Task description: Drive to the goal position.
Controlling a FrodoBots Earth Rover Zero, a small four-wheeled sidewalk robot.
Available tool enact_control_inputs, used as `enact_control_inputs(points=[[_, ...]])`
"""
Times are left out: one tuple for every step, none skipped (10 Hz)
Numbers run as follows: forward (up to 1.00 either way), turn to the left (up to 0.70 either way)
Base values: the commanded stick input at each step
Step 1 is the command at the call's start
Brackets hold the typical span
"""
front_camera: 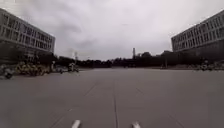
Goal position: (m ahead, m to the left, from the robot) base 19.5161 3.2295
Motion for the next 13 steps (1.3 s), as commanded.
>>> enact_control_inputs(points=[[0.70,0.00],[0.70,0.00],[0.70,0.00],[0.70,0.00],[0.70,0.00],[0.70,0.00],[0.70,0.00],[0.70,0.00],[0.70,0.00],[0.70,0.00],[0.70,0.00],[0.70,0.00],[0.70,0.00]])
